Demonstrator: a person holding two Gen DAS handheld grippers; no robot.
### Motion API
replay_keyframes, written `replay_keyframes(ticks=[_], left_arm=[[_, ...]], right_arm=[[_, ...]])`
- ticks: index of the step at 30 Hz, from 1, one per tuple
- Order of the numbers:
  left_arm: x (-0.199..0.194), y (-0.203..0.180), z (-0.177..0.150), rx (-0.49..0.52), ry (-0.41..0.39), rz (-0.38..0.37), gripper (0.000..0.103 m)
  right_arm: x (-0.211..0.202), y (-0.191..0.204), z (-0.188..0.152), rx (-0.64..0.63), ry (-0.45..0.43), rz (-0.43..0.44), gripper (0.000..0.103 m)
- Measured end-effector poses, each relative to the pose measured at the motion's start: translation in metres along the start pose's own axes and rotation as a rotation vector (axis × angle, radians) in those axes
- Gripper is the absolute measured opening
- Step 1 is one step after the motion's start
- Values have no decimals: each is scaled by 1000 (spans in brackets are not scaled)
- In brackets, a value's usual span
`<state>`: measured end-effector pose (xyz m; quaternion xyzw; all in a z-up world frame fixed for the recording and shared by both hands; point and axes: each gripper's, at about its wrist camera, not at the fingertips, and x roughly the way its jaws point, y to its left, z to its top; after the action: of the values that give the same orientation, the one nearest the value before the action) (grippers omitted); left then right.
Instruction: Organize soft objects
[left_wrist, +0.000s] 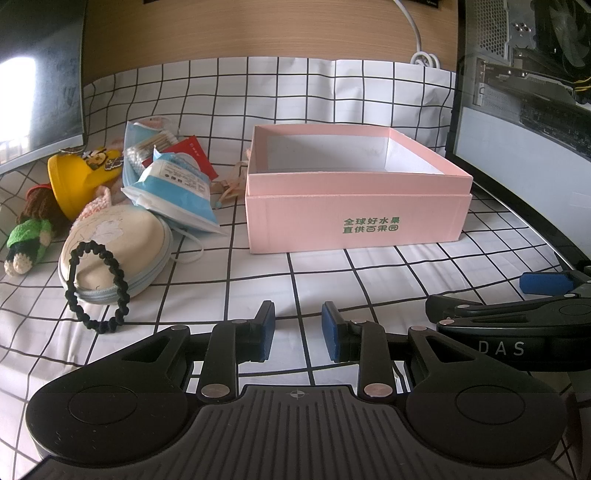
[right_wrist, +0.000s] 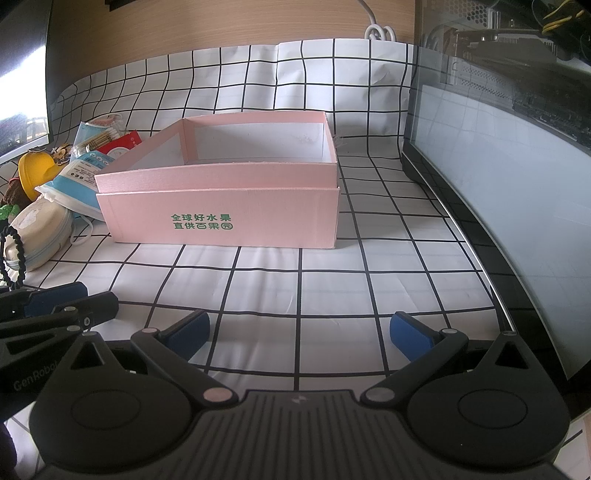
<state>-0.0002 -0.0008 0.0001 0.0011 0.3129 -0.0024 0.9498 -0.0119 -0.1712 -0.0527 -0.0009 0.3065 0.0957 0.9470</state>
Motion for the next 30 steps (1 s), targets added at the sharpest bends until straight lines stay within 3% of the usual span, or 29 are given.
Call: replay_keyframes(ticks=[7,15,21,24,26,30], left_arm=[[0,0,0,0,0,0,32],[0,2,0,-13,-2,-11,31],[-24,33,7,-22,-15,-68,30],[-47,69,19,-30,-28,-96,30],[-56,104,26,-63,-17,-113,30],[-57,175,35,-175,47,-145,30]], right_arm=[[2,-1,0,-3,7,6,103],[6,-1,11,11,93,-7,103],[9,2,17,8,121,9,103],[3,18,20,-17,117,40,96],[-8,39,23,-68,62,48,96],[-36,98,35,-179,-127,80,96]])
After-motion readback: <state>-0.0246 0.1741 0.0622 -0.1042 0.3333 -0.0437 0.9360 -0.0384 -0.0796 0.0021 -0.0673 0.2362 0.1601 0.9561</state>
